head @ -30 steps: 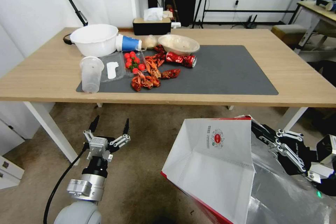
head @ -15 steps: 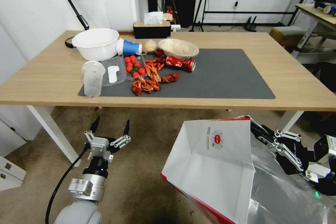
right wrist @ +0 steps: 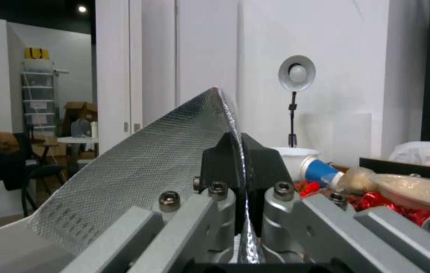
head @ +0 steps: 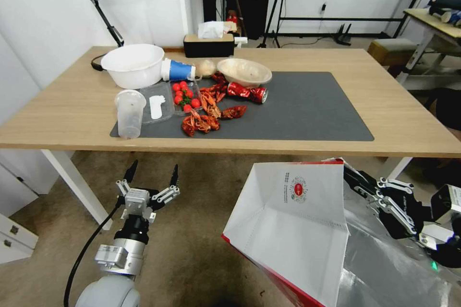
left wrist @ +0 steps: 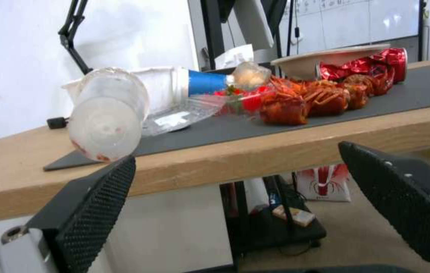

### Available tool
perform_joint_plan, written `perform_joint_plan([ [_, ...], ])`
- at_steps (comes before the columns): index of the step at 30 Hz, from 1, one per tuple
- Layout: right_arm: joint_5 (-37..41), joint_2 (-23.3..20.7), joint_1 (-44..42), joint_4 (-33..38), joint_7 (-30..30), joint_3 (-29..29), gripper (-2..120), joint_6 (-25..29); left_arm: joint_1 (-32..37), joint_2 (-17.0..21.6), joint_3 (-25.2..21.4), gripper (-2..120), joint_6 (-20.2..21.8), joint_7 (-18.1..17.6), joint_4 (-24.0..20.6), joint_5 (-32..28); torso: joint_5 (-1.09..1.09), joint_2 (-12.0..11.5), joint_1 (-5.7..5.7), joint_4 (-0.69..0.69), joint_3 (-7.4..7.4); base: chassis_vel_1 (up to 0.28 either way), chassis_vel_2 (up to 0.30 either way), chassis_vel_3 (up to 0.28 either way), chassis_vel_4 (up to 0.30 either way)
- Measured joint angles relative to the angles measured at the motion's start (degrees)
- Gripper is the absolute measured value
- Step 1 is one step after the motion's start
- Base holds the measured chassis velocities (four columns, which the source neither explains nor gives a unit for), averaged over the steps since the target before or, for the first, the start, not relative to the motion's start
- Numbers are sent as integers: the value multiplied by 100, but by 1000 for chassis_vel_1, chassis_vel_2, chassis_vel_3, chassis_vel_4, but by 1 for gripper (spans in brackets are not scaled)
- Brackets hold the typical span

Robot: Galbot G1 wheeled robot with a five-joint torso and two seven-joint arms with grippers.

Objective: Pick up the food delivery bag from the floor and place it on the table.

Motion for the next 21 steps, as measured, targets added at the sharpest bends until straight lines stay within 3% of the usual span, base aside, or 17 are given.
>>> perform_joint_plan([
  [21,-89,38,44,-6,-5,-97,0,14,-4,-50,44,100,-56,4,51,56,0,534,228,0,309,0,0,0,0],
])
